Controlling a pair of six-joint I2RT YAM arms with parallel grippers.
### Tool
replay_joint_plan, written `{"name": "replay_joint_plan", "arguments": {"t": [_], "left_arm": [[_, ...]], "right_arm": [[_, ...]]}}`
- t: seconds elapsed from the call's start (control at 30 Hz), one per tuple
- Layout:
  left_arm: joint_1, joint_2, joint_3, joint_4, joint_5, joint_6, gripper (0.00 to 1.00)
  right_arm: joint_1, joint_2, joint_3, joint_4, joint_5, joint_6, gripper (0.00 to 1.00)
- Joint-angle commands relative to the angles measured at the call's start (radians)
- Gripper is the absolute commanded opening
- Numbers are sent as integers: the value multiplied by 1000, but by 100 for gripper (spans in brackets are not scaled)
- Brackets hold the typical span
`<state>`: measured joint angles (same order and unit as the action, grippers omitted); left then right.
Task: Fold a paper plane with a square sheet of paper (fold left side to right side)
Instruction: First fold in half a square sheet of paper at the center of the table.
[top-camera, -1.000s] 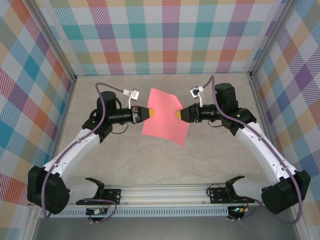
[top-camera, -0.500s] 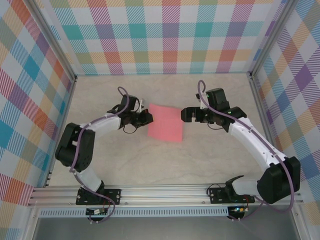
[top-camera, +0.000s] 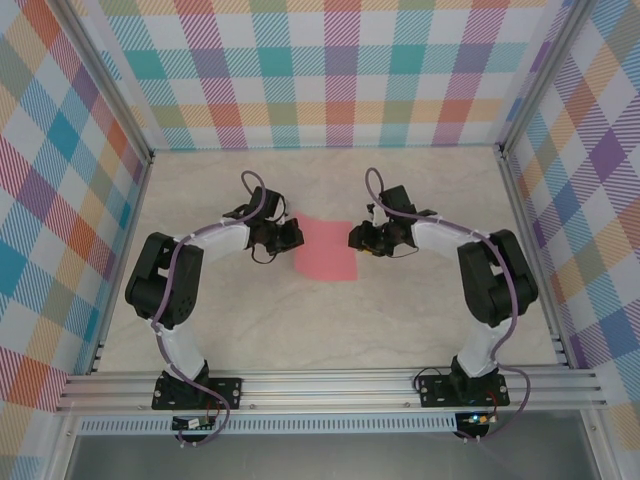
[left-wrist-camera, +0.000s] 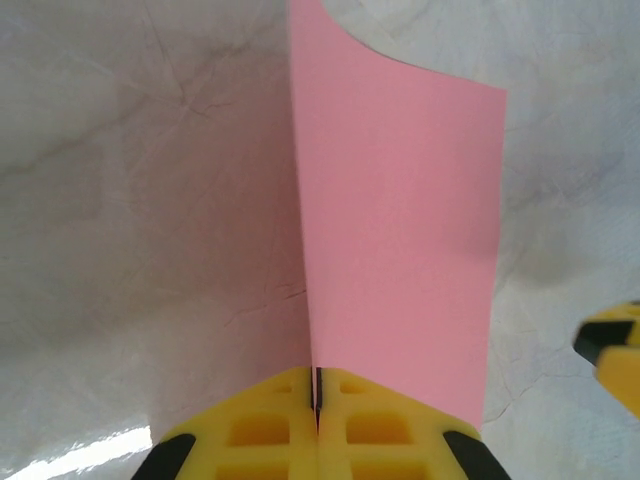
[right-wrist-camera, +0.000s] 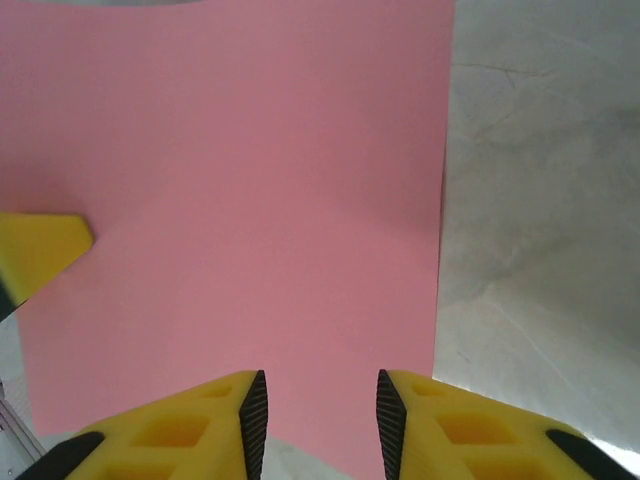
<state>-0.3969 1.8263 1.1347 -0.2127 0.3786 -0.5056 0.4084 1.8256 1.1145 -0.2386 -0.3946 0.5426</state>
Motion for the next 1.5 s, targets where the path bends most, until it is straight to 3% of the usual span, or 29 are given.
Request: {"name": "replay_joint_plan", "arguments": {"t": [0.0, 0.37, 0.63, 0.9, 1.1, 1.3, 1.47], "left_arm": [[-9, 0, 32, -43, -1, 27, 1], [-18, -11, 45, 43, 121, -50, 36], [-60, 16, 86, 131, 201, -131, 49], [-89, 85, 137, 131, 198, -141, 51], [-92, 103, 142, 135, 190, -140, 47], [-102, 119, 149, 137, 197, -140, 42], [-106, 121, 145, 141, 191, -140, 38]], "right_arm": [[3, 67, 60, 54, -53, 39, 35], [6, 162, 40, -19, -25, 26, 34], [6, 169, -19, 2, -13, 34, 34], [4, 136, -60, 54, -13, 54, 34], [-17, 58, -72, 98, -53, 63, 38], [-68, -50, -82, 123, -131, 65, 55], [-71, -53, -77, 224, -247, 122, 58]]}}
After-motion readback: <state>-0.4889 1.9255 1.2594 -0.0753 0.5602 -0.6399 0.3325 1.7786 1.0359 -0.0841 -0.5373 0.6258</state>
